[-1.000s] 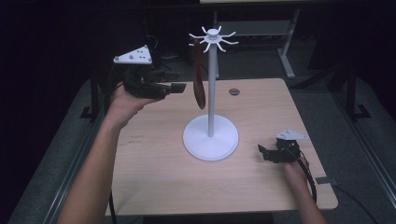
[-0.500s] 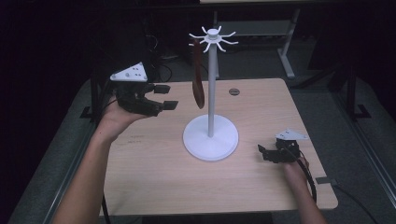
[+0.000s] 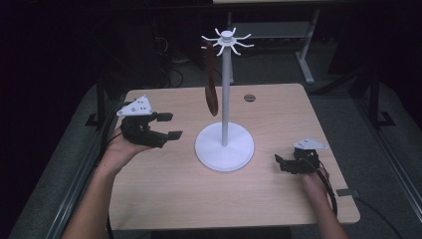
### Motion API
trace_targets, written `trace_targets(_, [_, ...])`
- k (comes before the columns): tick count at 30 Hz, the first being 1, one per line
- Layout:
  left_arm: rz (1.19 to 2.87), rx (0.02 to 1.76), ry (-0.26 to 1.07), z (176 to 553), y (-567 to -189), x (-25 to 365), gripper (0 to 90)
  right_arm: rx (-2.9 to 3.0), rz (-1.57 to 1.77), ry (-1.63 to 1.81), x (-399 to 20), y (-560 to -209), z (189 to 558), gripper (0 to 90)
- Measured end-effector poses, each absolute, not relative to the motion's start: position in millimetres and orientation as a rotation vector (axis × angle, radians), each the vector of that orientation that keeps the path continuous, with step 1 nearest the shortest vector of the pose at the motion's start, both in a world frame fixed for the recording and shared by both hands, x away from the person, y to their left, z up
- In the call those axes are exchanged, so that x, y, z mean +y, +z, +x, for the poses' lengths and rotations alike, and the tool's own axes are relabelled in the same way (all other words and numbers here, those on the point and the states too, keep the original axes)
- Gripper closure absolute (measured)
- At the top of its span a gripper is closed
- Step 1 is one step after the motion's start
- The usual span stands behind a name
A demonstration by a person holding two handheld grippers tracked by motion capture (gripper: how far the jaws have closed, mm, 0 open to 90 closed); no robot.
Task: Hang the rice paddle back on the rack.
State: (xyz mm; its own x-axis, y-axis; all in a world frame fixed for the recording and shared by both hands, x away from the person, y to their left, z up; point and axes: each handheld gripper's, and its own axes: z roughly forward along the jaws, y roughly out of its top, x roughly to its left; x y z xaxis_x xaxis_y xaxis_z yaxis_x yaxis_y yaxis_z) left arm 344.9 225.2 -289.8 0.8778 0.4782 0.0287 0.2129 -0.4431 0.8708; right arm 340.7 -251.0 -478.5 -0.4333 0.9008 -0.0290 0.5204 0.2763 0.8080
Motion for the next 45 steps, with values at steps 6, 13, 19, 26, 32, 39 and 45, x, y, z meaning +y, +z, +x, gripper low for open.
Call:
trace_targets(6, [2.054, 0.551, 0.348, 336, -320, 233, 26.2, 2.062, 1.275, 1.028, -251, -479, 341, 13.4])
trace_targets(13, [2.056, 0.601, 0.381, 324, -347, 240, 23.7, 2.060, 1.275, 1.026, -251, -479, 341, 13.4])
trace_targets(19, [2.071, 0.649, 0.391, 316, -371, 246, 19.6, 2.059, 1.274, 1.025, -251, -479, 341, 13.4])
trace_targets(26, [2.096, 0.702, 0.387, 308, -396, 254, 17.1, 2.058, 1.274, 1.024, -251, -479, 341, 13.4])
trace_targets(32, [2.104, 0.767, 0.385, 304, -422, 264, 16.5, 2.060, 1.271, 1.022, -251, -479, 341, 13.4])
trace_targets(39, [2.120, 0.804, 0.390, 304, -436, 273, 14.8, 2.061, 1.271, 1.021, -251, -479, 341, 13.4])
trace_targets(45, [2.156, 0.826, 0.410, 306, -447, 279, 13.4, 2.061, 1.268, 1.022, -251, -479, 341, 13.4])
